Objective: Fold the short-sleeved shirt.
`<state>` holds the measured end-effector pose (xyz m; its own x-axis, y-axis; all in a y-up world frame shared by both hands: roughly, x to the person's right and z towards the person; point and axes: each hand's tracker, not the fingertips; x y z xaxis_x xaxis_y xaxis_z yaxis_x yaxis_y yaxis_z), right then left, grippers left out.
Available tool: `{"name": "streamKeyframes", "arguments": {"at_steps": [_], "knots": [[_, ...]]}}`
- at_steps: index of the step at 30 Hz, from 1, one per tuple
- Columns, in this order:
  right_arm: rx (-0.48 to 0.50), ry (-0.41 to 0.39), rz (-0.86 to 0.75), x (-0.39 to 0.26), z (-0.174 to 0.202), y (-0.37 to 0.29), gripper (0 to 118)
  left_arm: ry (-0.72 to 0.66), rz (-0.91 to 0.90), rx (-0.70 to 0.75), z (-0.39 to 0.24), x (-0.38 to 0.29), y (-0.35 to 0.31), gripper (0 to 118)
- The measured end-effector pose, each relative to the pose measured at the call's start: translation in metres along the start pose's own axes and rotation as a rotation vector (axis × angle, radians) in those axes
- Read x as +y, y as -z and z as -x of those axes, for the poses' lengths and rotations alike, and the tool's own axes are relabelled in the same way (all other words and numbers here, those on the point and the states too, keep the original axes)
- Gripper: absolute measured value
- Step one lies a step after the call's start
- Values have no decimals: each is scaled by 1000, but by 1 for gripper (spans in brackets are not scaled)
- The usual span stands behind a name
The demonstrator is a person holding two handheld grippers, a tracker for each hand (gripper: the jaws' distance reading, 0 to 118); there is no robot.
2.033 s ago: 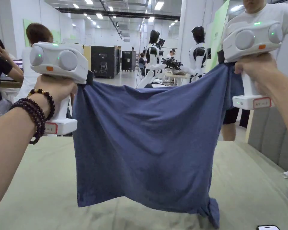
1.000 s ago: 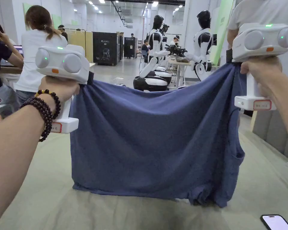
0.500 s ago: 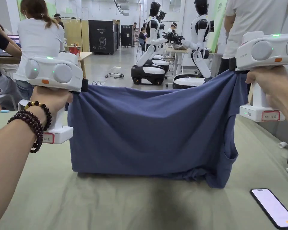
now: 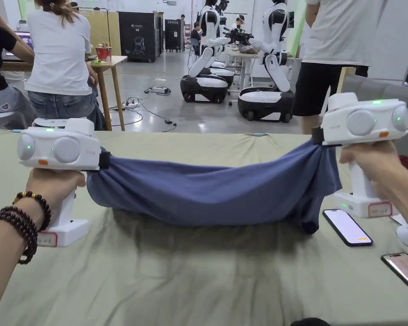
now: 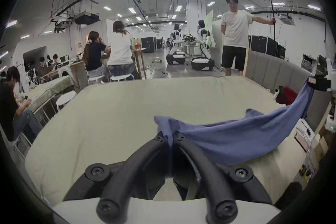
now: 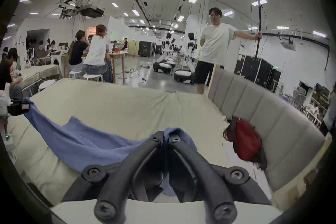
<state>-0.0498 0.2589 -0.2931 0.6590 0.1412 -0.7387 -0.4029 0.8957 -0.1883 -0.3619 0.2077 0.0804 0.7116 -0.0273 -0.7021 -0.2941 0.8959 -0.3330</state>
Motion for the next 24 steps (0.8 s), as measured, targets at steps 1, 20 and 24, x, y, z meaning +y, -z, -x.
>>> {"name": "streamKeyframes", "arguments": {"at_steps": [1, 20, 24], "knots": [[6, -2, 14, -16, 3, -5, 4, -6, 11, -10, 0, -13, -7, 3], [90, -188, 427, -255, 20, -34, 4, 21, 217, -88, 23, -205, -31, 3], [97, -158, 470, -267, 14, -15, 4, 21, 259, -84, 21, -212, -22, 3]]}}
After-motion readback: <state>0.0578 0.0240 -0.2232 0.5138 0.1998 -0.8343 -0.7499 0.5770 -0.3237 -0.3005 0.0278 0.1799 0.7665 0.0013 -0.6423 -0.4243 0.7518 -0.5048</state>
